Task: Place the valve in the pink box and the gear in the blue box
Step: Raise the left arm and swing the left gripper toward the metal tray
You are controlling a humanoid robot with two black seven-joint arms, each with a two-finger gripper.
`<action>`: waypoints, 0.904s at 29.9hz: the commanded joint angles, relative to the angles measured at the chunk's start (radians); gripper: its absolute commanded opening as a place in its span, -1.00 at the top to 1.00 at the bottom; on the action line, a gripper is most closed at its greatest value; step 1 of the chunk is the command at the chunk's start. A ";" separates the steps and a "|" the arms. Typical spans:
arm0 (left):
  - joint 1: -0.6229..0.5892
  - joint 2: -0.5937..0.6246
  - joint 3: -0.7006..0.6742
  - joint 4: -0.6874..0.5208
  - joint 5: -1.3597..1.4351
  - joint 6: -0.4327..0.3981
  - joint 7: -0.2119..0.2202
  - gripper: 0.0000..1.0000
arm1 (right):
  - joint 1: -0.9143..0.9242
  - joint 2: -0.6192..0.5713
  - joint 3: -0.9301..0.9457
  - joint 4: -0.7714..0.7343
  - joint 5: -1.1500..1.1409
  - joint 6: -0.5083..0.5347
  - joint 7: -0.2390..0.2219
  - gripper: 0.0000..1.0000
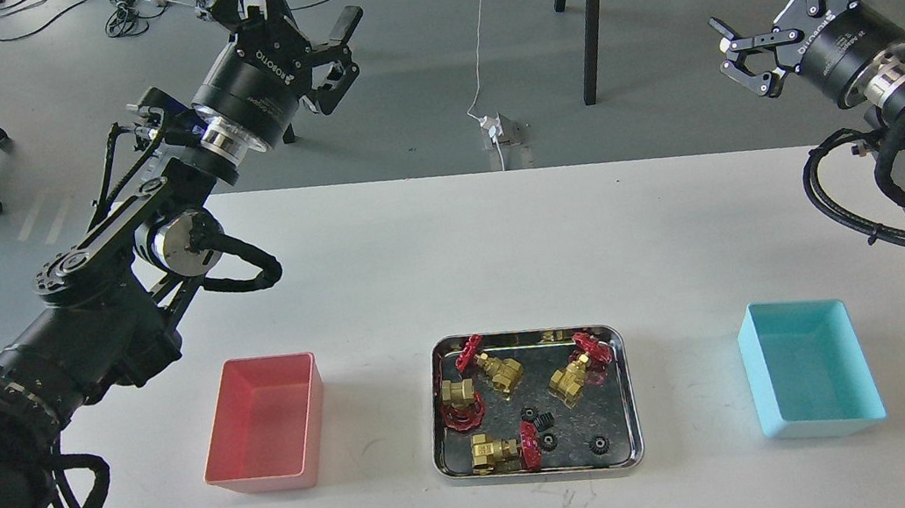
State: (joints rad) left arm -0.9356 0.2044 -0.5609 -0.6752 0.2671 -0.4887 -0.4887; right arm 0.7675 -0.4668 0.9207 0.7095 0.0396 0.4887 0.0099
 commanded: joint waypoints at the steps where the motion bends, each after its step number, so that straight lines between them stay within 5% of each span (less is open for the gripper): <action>1: 0.003 -0.003 0.006 0.002 0.009 0.000 0.000 -1.00 | -0.034 -0.001 0.035 -0.001 0.014 0.000 0.004 -1.00; 9: 0.067 0.012 -0.017 0.003 -0.031 0.000 0.000 -1.00 | -0.021 -0.001 0.182 0.019 0.023 0.000 0.004 -1.00; 17: 0.142 0.038 -0.194 -0.239 -0.020 0.000 0.000 -1.00 | 0.119 -0.003 0.176 0.015 0.046 -0.071 -0.005 -1.00; 21: 0.132 0.079 -0.131 -0.303 0.073 0.000 0.000 -1.00 | 0.292 -0.009 0.146 -0.004 0.046 -0.165 -0.008 -1.00; 27: -0.003 0.214 0.018 -0.383 0.179 0.000 0.000 -1.00 | 0.409 -0.016 0.067 -0.012 0.065 -0.173 -0.008 -1.00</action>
State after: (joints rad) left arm -0.8716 0.3558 -0.6132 -1.0394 0.4273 -0.4889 -0.4887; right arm 1.1489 -0.4813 1.0088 0.6993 0.0915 0.3180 0.0017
